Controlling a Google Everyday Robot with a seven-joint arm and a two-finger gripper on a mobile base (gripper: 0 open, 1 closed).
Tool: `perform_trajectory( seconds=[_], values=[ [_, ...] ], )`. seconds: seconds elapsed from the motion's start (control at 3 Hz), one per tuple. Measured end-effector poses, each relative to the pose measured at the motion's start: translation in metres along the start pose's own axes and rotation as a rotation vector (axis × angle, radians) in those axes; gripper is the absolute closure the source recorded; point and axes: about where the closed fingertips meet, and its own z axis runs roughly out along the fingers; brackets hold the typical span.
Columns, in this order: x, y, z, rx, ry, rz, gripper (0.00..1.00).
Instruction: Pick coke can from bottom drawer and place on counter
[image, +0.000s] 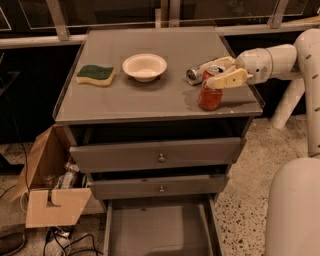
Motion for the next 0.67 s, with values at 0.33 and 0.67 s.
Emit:
perform_trajectory(
  seconds=[0.33, 0.67],
  values=[
    [0.0, 0.0, 0.0, 0.0, 0.0, 0.0, 0.03],
    [0.0, 0.0, 0.0, 0.0, 0.0, 0.0, 0.0]
  ],
)
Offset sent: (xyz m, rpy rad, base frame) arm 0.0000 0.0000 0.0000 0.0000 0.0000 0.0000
